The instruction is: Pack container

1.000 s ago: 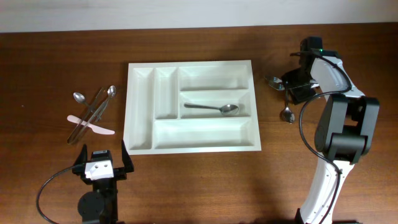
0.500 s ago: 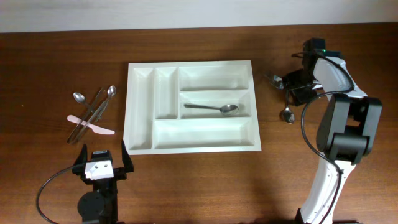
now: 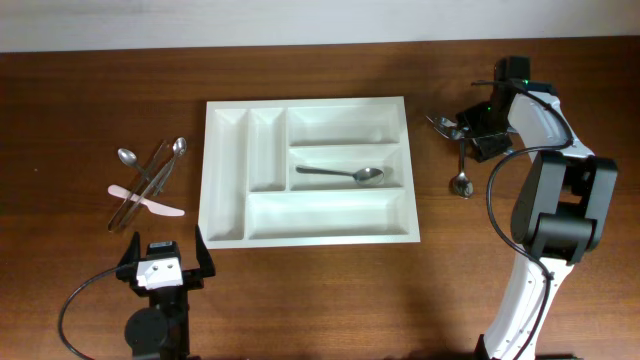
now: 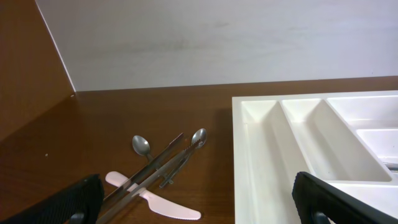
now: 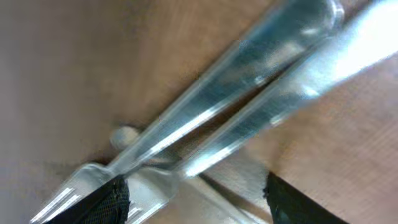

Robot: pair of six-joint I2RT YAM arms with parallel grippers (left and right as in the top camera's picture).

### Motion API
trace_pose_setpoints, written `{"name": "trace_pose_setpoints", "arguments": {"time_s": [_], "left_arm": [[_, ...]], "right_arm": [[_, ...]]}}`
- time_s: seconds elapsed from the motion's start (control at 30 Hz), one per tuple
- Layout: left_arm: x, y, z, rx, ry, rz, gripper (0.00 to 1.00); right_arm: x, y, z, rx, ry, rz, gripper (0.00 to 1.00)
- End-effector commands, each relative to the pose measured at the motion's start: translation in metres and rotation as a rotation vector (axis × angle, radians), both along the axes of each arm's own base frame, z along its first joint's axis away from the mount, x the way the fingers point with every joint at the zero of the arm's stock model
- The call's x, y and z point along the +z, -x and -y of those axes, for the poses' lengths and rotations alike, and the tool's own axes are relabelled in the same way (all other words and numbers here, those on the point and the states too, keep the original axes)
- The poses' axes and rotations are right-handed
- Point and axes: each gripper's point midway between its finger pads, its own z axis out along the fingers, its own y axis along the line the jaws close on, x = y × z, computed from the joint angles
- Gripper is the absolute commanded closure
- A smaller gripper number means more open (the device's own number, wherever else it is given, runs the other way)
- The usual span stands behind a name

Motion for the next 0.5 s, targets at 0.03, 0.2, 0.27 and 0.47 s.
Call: {"name": "trace_pose_setpoints", "arguments": {"time_s": [0.03,0.2,0.27,0.47], "left_arm": [[0.000,0.000,0.001,-0.007,-0.009,0.001,0.01],[0.000,0.000,0.001,-0.006,-0.009,0.001,0.01],[0.000,0.000,0.001,-0.007,-0.009,0.001,0.01],[0.000,0.000,0.001,-0.006,-0.009,0.001,0.01]], "right_arm": [[0.009,-0.024,-0.005,0.028,-0.040,0.088,0.29],[0.021,-0.041,-0.020,0.090,-0.113,0.180,0.34],[0.026,-0.045,-0.026,0.118,-0.128,0.197,0.36],[0.044,-0.058,-0.034,0.184,-0.098,0.251,0.36]]}}
